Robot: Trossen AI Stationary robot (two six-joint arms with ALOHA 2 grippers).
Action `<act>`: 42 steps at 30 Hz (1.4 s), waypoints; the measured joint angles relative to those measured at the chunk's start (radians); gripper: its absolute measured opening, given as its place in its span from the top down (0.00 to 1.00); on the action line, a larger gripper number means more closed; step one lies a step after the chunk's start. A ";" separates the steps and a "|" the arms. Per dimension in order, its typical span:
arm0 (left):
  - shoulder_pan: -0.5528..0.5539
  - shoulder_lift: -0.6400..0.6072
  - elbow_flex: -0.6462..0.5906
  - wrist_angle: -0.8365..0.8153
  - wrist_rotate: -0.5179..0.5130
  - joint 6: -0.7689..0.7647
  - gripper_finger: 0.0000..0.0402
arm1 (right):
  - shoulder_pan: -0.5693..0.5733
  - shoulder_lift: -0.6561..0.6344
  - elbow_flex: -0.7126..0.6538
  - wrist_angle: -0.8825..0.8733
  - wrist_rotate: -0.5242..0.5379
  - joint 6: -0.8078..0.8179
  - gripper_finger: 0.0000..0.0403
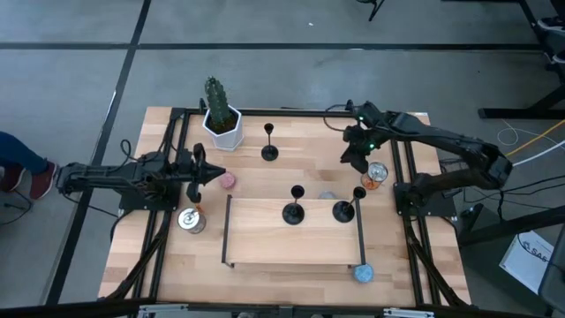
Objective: Pick & Place candle stick holders
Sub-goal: Adjust the shelf to the center of the table
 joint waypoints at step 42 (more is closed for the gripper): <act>-0.515 0.424 0.407 -0.187 -0.059 0.033 1.00 | 0.588 -0.628 0.000 -0.048 -0.006 0.464 0.80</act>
